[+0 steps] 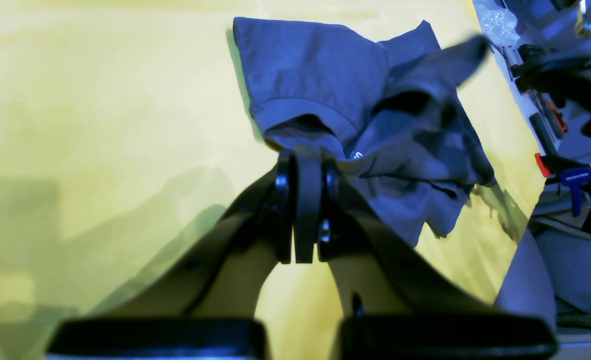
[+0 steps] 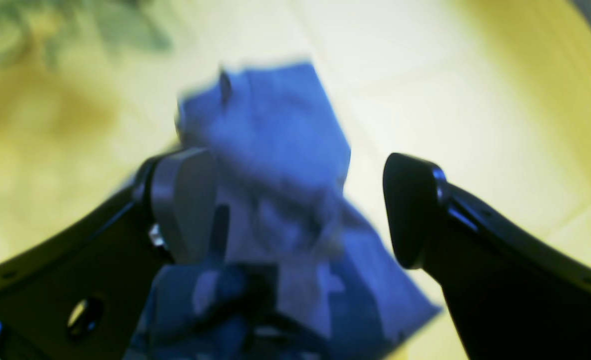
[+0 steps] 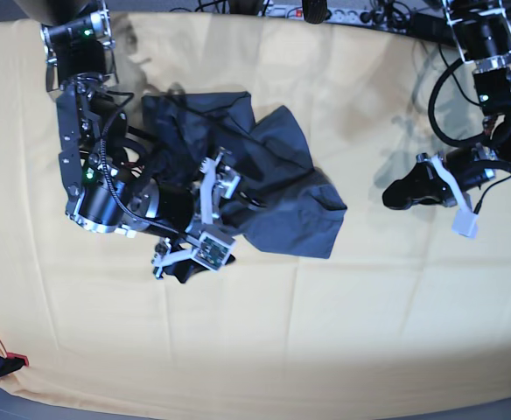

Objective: Fold the T-shirt properly
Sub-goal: 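Press and smooth the folded bundle with the right gripper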

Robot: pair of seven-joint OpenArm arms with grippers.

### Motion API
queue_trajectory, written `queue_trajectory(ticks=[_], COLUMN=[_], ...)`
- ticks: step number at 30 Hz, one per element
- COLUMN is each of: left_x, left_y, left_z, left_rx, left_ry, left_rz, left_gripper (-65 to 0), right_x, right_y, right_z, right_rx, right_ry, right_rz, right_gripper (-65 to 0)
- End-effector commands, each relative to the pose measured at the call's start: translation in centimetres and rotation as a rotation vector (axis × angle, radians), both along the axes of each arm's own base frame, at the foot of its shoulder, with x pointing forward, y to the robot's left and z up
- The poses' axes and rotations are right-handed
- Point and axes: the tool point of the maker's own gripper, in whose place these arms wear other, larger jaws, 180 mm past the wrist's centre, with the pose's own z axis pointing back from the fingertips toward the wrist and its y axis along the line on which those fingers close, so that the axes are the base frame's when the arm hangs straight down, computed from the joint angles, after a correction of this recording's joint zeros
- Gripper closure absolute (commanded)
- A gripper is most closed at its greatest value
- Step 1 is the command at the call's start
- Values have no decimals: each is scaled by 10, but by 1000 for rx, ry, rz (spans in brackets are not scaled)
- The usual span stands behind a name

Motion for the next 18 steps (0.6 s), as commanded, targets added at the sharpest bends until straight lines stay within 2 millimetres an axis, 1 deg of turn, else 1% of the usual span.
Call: queue_trajectory(ticks=[1,3,7,9,12,15,18], left_x=[7,7,7,7,7,7,7], left_y=[3,3,3,3,2,2,2], left_z=[18,18,19,19,20,20,20], left_rx=[-10,-12,-18,-18,-23,-23,-23], left_ry=[-56,-57,-60,-59,-61,-60,-61], left_rz=[4,4,3,3,2,2,2], left_gripper=[0,0,0,0,0,0,0], right_x=[1,-8,-22,-17,3,20,25], right_y=[1,-3,0,0,-9,-18,-17], right_z=[13,4,-8,-9,-17,-35,-51], right_rx=[35,38,71,89,89,81,85], right_ry=[-32,6,54,20,-32,-4,59], right_rz=[18,32,37,12,-56,-126,-137], right_gripper=[-525,-525,-525,-525,-525,-525,-525])
